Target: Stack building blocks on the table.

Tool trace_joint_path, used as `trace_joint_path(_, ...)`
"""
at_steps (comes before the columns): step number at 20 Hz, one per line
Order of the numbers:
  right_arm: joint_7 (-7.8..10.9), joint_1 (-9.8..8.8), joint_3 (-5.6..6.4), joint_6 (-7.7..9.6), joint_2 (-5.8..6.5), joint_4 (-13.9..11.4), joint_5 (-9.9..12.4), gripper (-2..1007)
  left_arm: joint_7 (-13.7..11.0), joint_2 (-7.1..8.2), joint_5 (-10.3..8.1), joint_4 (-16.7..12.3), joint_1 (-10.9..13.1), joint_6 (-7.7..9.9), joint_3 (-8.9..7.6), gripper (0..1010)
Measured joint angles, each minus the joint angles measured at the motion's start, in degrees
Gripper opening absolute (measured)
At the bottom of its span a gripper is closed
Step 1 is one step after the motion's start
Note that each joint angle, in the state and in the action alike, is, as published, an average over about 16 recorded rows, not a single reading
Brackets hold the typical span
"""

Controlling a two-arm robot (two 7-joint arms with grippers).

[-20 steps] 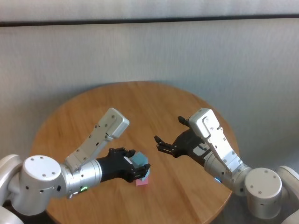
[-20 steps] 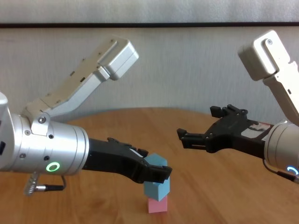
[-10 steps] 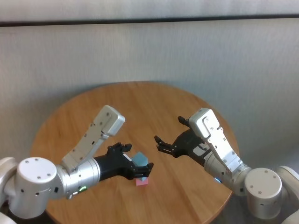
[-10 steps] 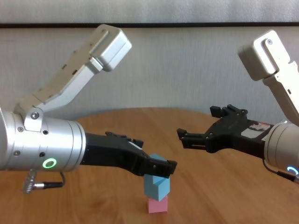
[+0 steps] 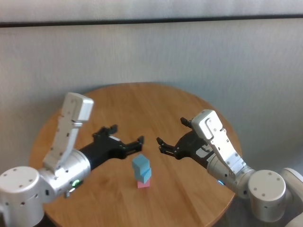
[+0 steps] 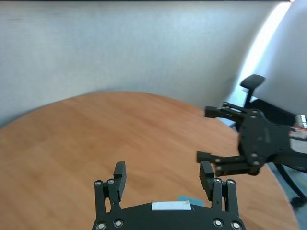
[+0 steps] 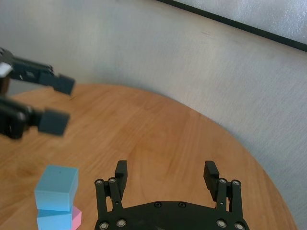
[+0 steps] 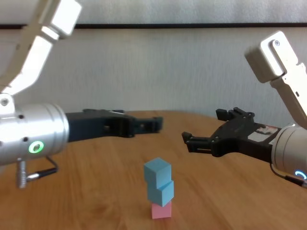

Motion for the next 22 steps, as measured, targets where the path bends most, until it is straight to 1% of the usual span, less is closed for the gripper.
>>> trace_joint_path(2,0.0,0.0,0.0,0.0,0.0,0.0,0.0,1005,1.7,-0.14,-0.71,-0.6,1.3,-0.56,-1.41,1002)
trace_joint_path(4,0.0,0.0,0.0,0.0,0.0,0.0,0.0,1005,3.1,-0.11,-0.99,-1.1,2.6,-0.93,-2.55,1002)
trace_joint_path(8,0.0,0.0,0.0,0.0,0.0,0.0,0.0,1004,5.4,0.46,-0.28,-1.9,4.4,-1.23,-3.94,1002)
trace_joint_path(11,0.0,0.0,0.0,0.0,0.0,0.0,0.0,1004,6.7,0.87,0.67,-2.3,5.3,-1.28,-4.51,1002)
trace_joint_path(15,0.0,0.0,0.0,0.0,0.0,0.0,0.0,1004,7.9,1.02,1.8,-2.7,6.0,-1.4,-5.07,1002)
trace_joint_path(22,0.0,0.0,0.0,0.0,0.0,0.0,0.0,1004,8.3,0.94,2.98,-2.8,5.9,-1.78,-4.99,1002)
